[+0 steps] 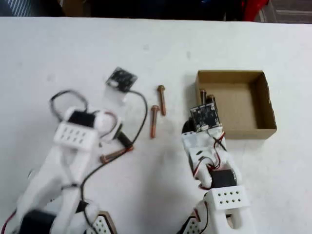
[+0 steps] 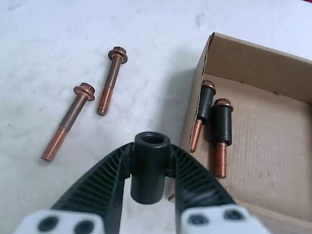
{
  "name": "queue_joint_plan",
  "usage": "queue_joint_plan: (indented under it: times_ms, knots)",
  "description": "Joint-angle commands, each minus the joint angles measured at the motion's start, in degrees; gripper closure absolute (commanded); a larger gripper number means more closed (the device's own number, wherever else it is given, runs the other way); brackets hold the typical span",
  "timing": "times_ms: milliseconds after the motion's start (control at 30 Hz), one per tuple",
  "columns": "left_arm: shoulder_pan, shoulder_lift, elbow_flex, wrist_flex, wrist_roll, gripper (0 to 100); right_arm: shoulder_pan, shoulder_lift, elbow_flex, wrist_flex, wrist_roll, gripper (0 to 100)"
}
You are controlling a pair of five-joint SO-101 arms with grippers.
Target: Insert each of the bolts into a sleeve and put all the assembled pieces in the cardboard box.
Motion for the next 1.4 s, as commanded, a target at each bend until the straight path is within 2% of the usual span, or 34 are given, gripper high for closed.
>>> queue_joint_plan:
  times_ms: [0, 100, 333, 533, 833, 1367]
  knots:
    - [4.0, 9.7, -9.0, -1.8, 1.7, 95, 0.5, -1.5, -0.5, -1.5, -0.4, 98.1]
    - [7.0, 15.3, -13.7, -1.8, 2.1, 95, 0.5, -4.0, -0.4, -0.3, -0.5, 98.1]
    - [9.4, 23.4, -23.5, -1.8, 10.9, 94, 0.0, -21.0, 1.5, 10.8, -0.5, 98.1]
    - [9.4, 31.2, -28.6, -1.8, 14.9, 84, 0.0, -35.2, 7.6, 12.6, -0.1, 98.2]
    - [10.6, 42.2, -37.7, -1.8, 23.9, 84, 0.0, -33.4, 7.4, 12.8, -0.1, 98.2]
    - [11.5, 57.5, -50.4, -1.8, 24.4, 84, 0.0, -33.4, 7.6, 13.0, -0.1, 98.2]
